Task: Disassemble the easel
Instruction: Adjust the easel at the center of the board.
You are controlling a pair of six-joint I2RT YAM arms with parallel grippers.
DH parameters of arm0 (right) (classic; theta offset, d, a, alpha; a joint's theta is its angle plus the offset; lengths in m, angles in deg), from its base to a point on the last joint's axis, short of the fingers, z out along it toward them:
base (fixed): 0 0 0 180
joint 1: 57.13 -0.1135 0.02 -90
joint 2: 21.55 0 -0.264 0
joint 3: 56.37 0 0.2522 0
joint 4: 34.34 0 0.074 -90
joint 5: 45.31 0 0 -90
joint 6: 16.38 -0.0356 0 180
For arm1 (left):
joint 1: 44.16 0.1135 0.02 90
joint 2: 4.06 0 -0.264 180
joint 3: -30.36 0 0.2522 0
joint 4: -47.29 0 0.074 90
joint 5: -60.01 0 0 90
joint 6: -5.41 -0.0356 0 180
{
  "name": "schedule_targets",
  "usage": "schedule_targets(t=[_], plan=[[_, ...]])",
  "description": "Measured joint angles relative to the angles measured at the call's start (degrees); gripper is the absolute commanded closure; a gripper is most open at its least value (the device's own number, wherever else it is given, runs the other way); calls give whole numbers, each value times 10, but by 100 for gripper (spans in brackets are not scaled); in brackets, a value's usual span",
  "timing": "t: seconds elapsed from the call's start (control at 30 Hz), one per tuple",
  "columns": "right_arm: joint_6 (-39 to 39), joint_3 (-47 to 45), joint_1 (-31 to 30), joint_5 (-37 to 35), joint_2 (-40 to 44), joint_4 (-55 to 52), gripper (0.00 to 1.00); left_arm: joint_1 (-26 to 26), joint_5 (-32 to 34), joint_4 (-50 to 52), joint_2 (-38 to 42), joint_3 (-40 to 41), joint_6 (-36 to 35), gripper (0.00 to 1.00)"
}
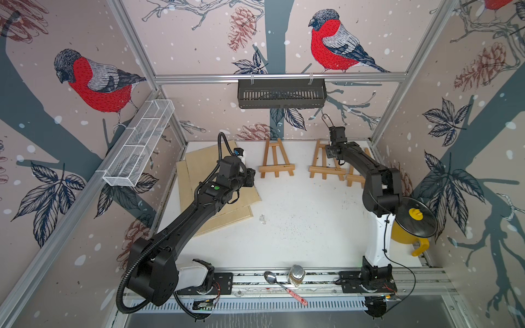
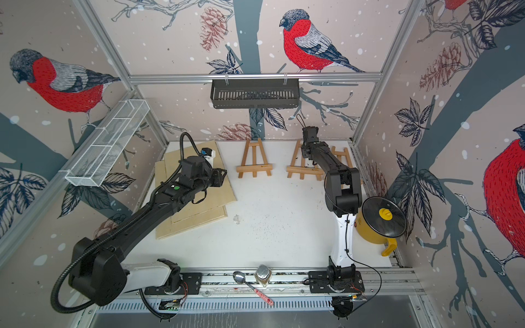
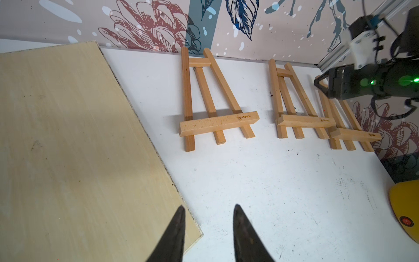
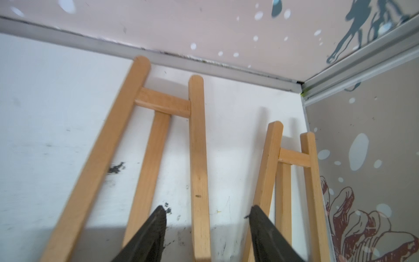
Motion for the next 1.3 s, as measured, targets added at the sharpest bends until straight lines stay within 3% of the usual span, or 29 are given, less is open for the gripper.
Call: schedule_targets(t=[0.2, 0.43, 0.97, 1.3], plan=[[-21, -21, -52, 47, 34, -1, 40, 0, 37, 4, 22, 0, 10, 66], [-52, 9, -129, 129, -13, -7, 40, 0, 71, 5, 51, 11, 17, 65], [-94, 174, -161, 196, -168, -31, 38, 0, 95, -1, 94, 48, 6, 65], [-108, 190, -162, 181, -203, -26, 41, 0, 106, -1, 96, 51, 3, 65]])
